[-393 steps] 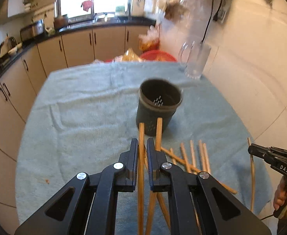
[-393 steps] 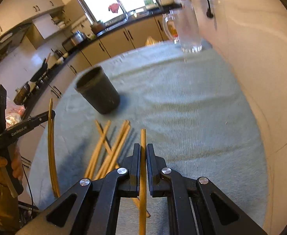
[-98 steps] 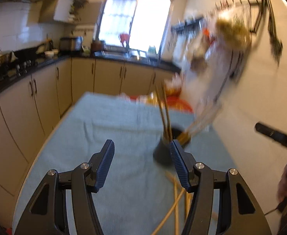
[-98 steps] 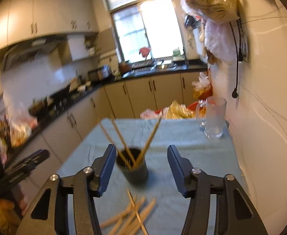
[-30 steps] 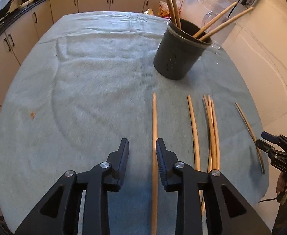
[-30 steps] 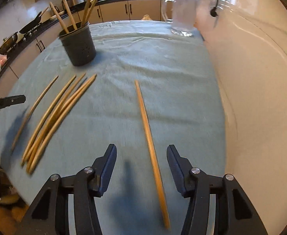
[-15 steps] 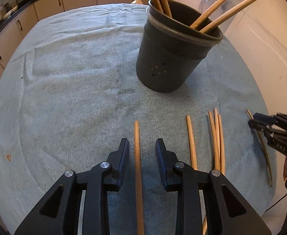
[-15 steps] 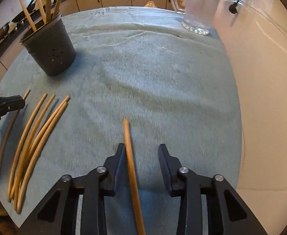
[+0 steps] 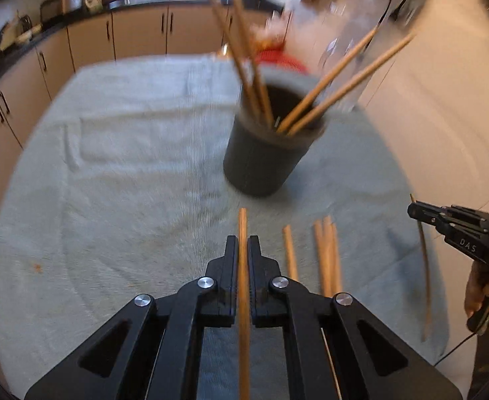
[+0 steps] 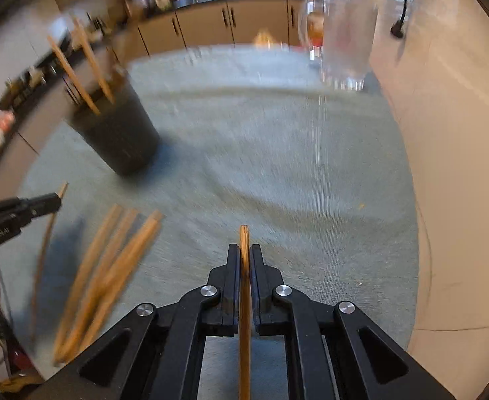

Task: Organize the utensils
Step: 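Lift both held chopsticks upright and carry them above the black holder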

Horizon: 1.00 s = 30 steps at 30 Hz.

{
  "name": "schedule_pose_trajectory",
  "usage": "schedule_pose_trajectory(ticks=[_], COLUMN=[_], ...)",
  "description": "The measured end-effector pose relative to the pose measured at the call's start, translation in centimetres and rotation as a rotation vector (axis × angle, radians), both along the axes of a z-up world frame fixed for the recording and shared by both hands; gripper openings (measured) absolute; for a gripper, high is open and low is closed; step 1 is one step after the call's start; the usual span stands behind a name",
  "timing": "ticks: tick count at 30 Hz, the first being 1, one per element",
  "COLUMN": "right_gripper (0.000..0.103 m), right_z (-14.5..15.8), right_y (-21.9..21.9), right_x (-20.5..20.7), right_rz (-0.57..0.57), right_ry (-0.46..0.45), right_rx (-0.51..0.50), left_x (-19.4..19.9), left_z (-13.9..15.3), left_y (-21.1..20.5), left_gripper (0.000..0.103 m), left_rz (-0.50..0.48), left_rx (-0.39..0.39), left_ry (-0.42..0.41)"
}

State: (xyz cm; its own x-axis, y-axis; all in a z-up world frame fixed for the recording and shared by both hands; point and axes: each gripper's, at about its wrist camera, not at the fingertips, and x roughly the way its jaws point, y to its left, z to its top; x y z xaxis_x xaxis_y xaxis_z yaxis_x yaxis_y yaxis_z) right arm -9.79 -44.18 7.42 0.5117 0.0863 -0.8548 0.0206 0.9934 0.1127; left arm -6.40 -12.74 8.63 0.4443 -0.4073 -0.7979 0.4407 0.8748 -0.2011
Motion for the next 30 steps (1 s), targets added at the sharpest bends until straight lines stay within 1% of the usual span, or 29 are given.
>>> schedule_pose_trajectory(ticks=[3, 6, 7, 9, 10, 12, 14, 16, 21, 25, 30], right_gripper=[0.006, 0.006, 0.006, 0.006, 0.006, 0.006, 0.006, 0.006, 0.006, 0.006, 0.006], right_z=[3.8, 7.2, 8.0, 9.5, 10.0, 10.5, 11.3, 11.5, 12.3, 12.7, 13.2], right_y=[0.7, 2.2, 2.7, 3.8, 4.4, 5.3, 6.1, 6.4, 6.5, 6.9, 6.7], right_x=[-2.2, -4.7, -5.1, -7.2, -8.3, -9.8, -11.4, -11.9, -13.8, -14.5, -14.8], right_rz=[-0.006, -0.005, -0.005, -0.005, -0.007, -0.007, -0.009, -0.008, 0.006, 0.009, 0.012], right_ry=[-0.122, -0.24, -0.268, -0.333, -0.361, -0.398, -0.429, -0.445, -0.478, -0.505, -0.524], right_rx=[0.006, 0.014, 0.01, -0.012, -0.026, -0.042, -0.046, -0.044, -0.03, -0.044, -0.032], left_x=[-2.8, -6.0, -6.1, -7.9, -7.9, -8.8, -10.1, -11.1, -13.2, -14.3, -15.2], left_z=[2.9, 5.3, 5.8, 6.5, 6.7, 7.1, 7.5, 7.7, 8.5, 9.2, 10.1], left_y=[1.1, 2.0, 2.5, 3.1, 3.5, 3.8, 4.4, 5.0, 5.2, 5.3, 5.3], left_gripper=[0.005, 0.005, 0.005, 0.005, 0.005, 0.005, 0.005, 0.005, 0.005, 0.005, 0.005], left_rz=[0.017, 0.045, 0.05, 0.061, 0.067, 0.081, 0.092, 0.099, 0.112, 0.11, 0.099], left_rx=[-0.039, -0.05, -0.054, -0.072, -0.082, -0.095, -0.112, -0.126, -0.124, -0.137, -0.144], left_ry=[-0.08, -0.189, -0.209, -0.243, -0.254, -0.275, -0.286, -0.299, -0.355, -0.385, -0.423])
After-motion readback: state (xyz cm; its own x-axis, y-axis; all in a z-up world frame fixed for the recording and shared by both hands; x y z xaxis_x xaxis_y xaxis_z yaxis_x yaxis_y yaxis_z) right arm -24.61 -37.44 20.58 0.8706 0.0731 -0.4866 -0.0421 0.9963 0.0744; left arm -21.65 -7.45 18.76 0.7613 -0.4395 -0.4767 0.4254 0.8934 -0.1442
